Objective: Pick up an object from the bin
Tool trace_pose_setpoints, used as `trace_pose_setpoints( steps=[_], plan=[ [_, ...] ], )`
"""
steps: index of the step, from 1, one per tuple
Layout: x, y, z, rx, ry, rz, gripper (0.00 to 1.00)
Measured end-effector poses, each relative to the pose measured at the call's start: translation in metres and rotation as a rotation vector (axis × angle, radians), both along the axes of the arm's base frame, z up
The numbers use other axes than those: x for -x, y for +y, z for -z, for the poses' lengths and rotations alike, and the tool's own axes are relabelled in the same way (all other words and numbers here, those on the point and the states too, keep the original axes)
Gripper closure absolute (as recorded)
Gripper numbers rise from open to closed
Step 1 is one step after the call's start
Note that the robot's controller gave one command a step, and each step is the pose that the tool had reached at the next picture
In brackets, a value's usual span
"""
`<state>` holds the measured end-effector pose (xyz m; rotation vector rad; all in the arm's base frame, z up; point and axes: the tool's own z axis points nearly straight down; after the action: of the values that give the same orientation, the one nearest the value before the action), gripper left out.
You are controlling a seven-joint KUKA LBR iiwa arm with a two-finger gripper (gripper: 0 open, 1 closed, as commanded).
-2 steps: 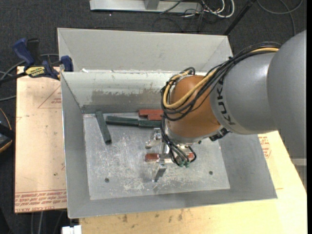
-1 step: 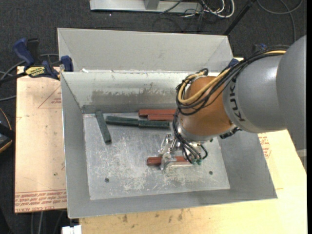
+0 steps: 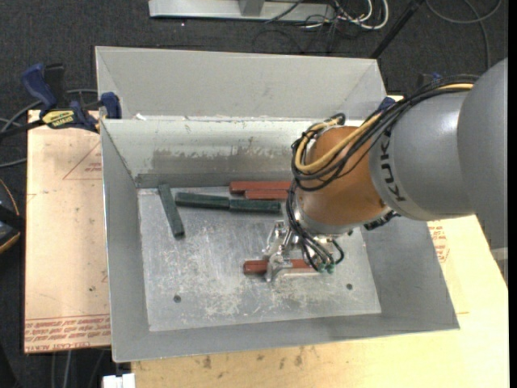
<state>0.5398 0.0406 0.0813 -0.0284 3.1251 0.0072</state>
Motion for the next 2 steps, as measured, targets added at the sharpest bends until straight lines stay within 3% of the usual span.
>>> trace_pose_setpoints(
  steps=[1,2],
  plan=[
    [0.0014,0.0141,-0.1927,0.005,0.014,-0.088,1.00],
    [0.0010,0.0141,-0.1952,0.004,0.013,-0.088,0.00]
  ],
)
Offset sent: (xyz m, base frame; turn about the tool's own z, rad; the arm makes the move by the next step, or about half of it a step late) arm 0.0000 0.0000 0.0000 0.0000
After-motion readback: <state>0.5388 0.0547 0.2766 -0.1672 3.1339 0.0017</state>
